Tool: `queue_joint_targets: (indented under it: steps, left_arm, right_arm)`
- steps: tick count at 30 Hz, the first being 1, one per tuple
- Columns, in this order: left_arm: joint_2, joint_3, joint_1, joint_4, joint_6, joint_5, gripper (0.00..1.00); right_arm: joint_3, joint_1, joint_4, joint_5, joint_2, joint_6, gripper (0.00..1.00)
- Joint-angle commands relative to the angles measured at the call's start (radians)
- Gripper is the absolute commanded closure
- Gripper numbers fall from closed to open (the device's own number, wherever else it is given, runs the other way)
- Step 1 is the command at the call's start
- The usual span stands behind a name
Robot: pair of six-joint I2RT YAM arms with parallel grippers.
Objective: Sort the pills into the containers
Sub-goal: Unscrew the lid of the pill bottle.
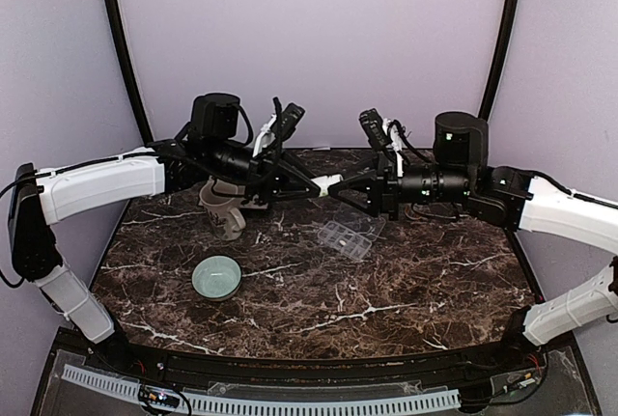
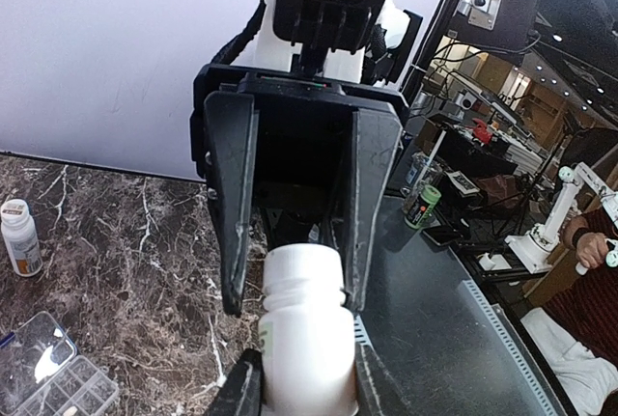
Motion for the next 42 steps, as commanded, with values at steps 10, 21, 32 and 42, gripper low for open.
queue_joint_targets:
  steps: [10,21,32,42]
  left_arm:
    - [-0.017,0.012,-0.011,0.039,0.025,0.050,1.00]
    - [-0.022,0.016,-0.007,0.052,0.041,0.010,1.00]
    - [-0.039,-0.005,0.005,0.080,0.064,-0.058,1.00]
    - [-0.073,-0.050,0.009,0.116,0.143,-0.189,1.00]
  right_arm:
    - [0.025,0.000,0.005,0.014,0.005,0.031,0.53]
    - [0.020,0.000,-0.018,-0.013,-0.005,0.054,0.50]
    - [-0.027,0.000,-0.031,-0.014,-0.041,0.129,0.49]
    - [-0.076,-0.001,-0.028,0.059,-0.084,0.351,0.48]
